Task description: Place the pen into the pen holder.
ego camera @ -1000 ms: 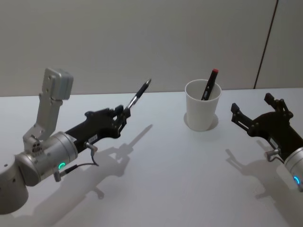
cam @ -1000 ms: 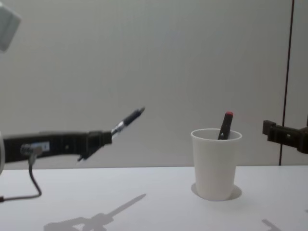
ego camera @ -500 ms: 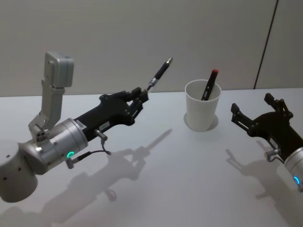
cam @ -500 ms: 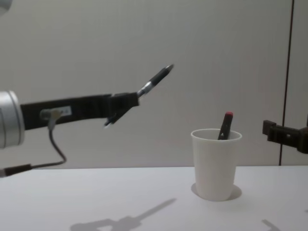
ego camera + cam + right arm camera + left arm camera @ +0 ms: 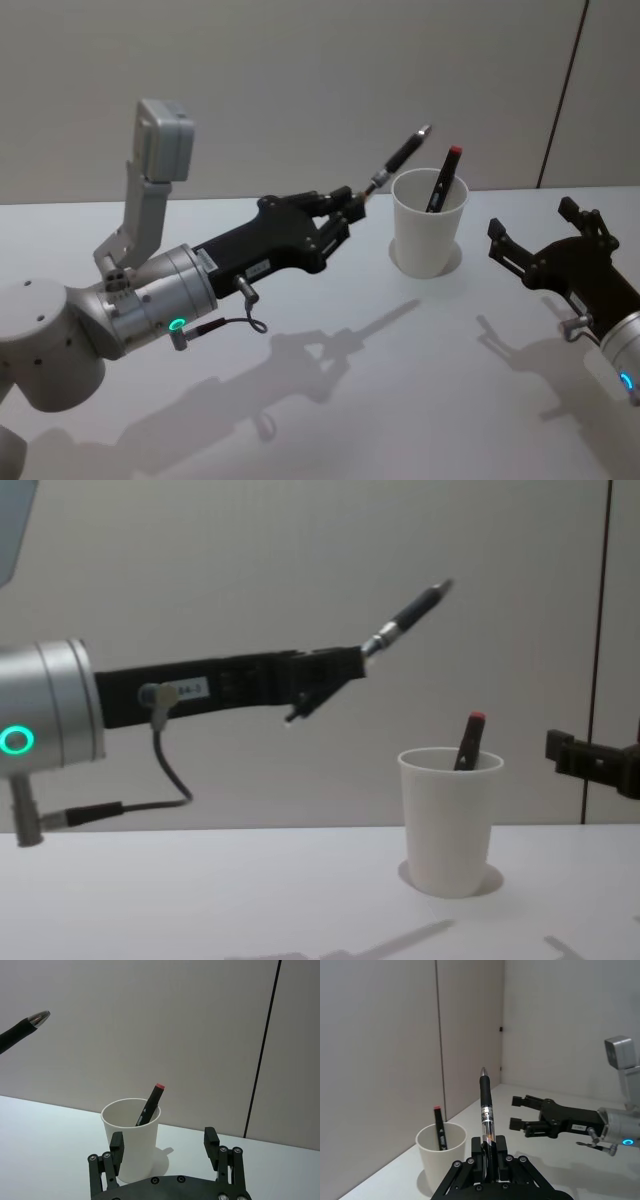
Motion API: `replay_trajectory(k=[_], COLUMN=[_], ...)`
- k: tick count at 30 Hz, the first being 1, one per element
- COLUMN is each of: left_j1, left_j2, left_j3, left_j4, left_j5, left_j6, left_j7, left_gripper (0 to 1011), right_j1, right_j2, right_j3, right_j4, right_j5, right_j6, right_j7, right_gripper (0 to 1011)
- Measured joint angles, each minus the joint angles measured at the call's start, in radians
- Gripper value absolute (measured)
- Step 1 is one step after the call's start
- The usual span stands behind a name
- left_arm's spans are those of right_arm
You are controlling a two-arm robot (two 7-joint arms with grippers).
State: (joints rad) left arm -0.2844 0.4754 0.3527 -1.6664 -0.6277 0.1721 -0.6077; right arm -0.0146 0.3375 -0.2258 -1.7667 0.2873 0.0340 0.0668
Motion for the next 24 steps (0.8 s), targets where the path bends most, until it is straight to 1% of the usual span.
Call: replay_trajectory(k=[10,24], left_j1=[-0.022,-0.037], left_j2=[-0.023,-0.040], left_j3=[0.022,0.037], left_j4=[0.001,0.006], left_j5=[0.020,0.028], left_j6=[0.012,0.017], left_j7=[-0.052,-0.055], left_gripper=[164,164], right_j1=[0.000,0.000], right_j2=[0.000,0.000], right_j3=[0.000,0.000], right_j4=[0.000,0.000], right_j5=[0.000,0.000], right_j6=[0.000,0.000], right_j7=[0.000,0.000], right_gripper=[1001,1001])
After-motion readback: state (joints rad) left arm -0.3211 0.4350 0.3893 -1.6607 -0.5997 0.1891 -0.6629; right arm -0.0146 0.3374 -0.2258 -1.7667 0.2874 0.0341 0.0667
